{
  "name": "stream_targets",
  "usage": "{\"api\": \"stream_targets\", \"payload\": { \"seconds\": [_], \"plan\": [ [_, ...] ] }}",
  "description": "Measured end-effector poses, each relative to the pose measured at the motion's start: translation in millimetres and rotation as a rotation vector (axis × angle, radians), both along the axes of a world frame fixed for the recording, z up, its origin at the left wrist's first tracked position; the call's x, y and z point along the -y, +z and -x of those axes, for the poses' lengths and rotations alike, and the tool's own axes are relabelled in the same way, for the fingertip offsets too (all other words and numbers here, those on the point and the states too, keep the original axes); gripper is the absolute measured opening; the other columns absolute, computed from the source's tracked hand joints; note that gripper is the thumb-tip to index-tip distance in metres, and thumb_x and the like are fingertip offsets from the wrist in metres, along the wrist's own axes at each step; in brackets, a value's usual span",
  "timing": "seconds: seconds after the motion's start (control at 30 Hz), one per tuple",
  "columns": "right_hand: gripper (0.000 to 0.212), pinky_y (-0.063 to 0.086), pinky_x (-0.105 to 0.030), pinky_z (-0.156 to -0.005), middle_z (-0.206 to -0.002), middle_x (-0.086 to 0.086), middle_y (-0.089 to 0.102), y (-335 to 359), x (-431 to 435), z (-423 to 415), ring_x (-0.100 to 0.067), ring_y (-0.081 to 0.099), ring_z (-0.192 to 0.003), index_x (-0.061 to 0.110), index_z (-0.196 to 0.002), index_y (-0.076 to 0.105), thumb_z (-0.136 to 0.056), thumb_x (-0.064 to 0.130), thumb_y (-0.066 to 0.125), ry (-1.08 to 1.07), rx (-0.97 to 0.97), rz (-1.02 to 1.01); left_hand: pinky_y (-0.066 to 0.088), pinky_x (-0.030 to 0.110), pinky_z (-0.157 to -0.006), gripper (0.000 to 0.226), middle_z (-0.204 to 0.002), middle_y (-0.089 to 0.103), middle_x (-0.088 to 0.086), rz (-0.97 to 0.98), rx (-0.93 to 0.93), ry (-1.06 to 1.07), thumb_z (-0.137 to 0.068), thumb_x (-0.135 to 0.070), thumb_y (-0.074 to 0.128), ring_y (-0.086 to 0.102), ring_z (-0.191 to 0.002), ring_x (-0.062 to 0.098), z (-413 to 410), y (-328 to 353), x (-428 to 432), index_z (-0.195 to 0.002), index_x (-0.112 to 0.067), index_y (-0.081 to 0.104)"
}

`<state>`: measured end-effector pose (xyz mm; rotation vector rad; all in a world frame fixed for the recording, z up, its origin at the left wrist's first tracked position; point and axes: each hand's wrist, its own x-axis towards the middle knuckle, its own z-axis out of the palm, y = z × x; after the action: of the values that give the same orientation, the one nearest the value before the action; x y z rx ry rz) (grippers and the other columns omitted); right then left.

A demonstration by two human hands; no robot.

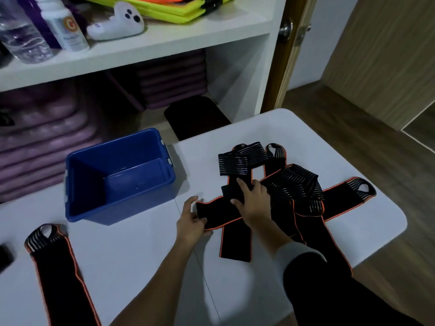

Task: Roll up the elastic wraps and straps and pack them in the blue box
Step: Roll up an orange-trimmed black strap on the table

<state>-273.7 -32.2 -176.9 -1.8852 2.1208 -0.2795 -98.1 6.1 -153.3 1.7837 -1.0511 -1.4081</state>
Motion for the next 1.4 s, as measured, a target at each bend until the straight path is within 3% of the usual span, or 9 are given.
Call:
{"api": "stream_targets", "payload": {
  "seconds": [0.07, 0.2, 0.33, 0.47, 0.6, 0.83, 1.07, 1.3, 1.4],
  "plan": [
    [0.068, 0.029, -0.042, -0.104, -0.149, -0.012, 0.027, -7, 9, 2, -0.032, 0.033, -0.129, 0.032, -0.147, 0.022, -0.089, 0.054, 0.048, 0.089, -0.06, -0.047, 0.059, 0.029, -0.067, 0.066, -0.109, 0.061, 0.009, 0.054, 0.059, -0.045, -0.086, 0.008, 0.051, 0.064, -0.086, 0.022, 1, -1, 1, -0.134, -0.035, 0.039],
    [0.073, 0.03, -0.043, -0.103, -0.15, -0.009, 0.027, -15, 19, 2, -0.034, 0.031, -0.128, 0.031, -0.147, 0.024, -0.085, 0.054, 0.055, 0.135, -0.014, -0.115, 0.052, 0.043, -0.093, 0.059, -0.126, 0.057, 0.011, 0.099, 0.175, -0.116, -0.087, 0.007, 0.049, 0.06, -0.105, 0.028, 3, -6, 1, -0.136, -0.027, 0.043],
    [0.072, 0.034, -0.043, -0.103, -0.144, -0.009, 0.032, -16, 23, 1, -0.034, 0.032, -0.123, 0.029, -0.143, 0.031, -0.081, 0.042, 0.066, 0.112, 0.088, -0.107, 0.043, 0.034, -0.103, 0.056, -0.133, 0.053, 0.008, 0.112, 0.27, -0.155, -0.087, 0.006, 0.05, 0.052, -0.12, 0.027, 5, -8, 2, -0.136, -0.021, 0.044],
    [0.075, 0.039, -0.042, -0.1, -0.141, -0.009, 0.031, -14, 24, -3, -0.032, 0.031, -0.121, 0.031, -0.143, 0.032, -0.079, 0.026, 0.072, 0.018, 0.193, -0.075, 0.039, 0.022, -0.097, 0.057, -0.131, 0.054, 0.005, 0.135, 0.251, -0.139, -0.088, 0.0, 0.056, 0.051, -0.118, 0.019, 9, -8, 2, -0.138, -0.023, 0.041],
    [0.074, 0.043, -0.046, -0.098, -0.145, -0.006, 0.029, -14, 21, -5, -0.031, 0.035, -0.12, 0.033, -0.143, 0.03, -0.081, 0.025, 0.069, 0.04, 0.13, -0.062, 0.046, 0.033, -0.098, 0.051, -0.131, 0.054, 0.009, 0.151, 0.192, -0.062, -0.095, -0.012, 0.05, 0.052, -0.109, 0.016, 15, -9, 1, -0.141, -0.027, 0.036],
    [0.068, 0.038, -0.037, -0.104, -0.143, -0.006, 0.034, -19, 18, 0, -0.028, 0.039, -0.123, 0.026, -0.137, 0.045, -0.078, 0.003, 0.068, 0.079, 0.395, -0.019, 0.041, 0.031, -0.1, 0.051, -0.131, 0.055, 0.009, 0.116, 0.227, -0.013, -0.092, -0.004, 0.052, 0.053, -0.119, 0.024, 20, -10, 1, -0.139, -0.022, 0.042],
    [0.066, 0.027, -0.006, -0.092, -0.137, -0.001, 0.042, -4, 22, 13, -0.017, 0.045, -0.123, 0.024, -0.13, 0.054, -0.073, -0.006, 0.069, 0.054, 0.535, 0.031, 0.042, 0.033, -0.1, 0.053, -0.128, 0.057, 0.009, 0.113, 0.261, -0.011, -0.09, 0.0, 0.053, 0.054, -0.118, 0.027, 18, -2, 0, -0.137, -0.022, 0.043],
    [0.067, 0.036, -0.026, -0.106, -0.136, -0.007, 0.043, 24, 42, 60, -0.024, 0.047, -0.124, 0.024, -0.13, 0.054, -0.072, -0.005, 0.072, 0.008, 0.453, 0.126, 0.041, 0.033, -0.101, 0.051, -0.129, 0.057, 0.008, 0.114, 0.293, 0.016, -0.091, 0.0, 0.052, 0.056, -0.115, 0.027, 11, 6, -3, -0.138, -0.021, 0.044],
    [0.066, 0.033, -0.017, -0.097, -0.134, -0.008, 0.044, 28, 47, 74, -0.024, 0.048, -0.122, 0.02, -0.13, 0.054, -0.073, -0.01, 0.069, 0.01, 0.41, 0.158, 0.041, 0.035, -0.101, 0.052, -0.132, 0.055, 0.01, 0.09, 0.307, 0.045, -0.091, -0.001, 0.052, 0.054, -0.117, 0.028, 1, 7, -8, -0.138, -0.02, 0.043]
  ]
}}
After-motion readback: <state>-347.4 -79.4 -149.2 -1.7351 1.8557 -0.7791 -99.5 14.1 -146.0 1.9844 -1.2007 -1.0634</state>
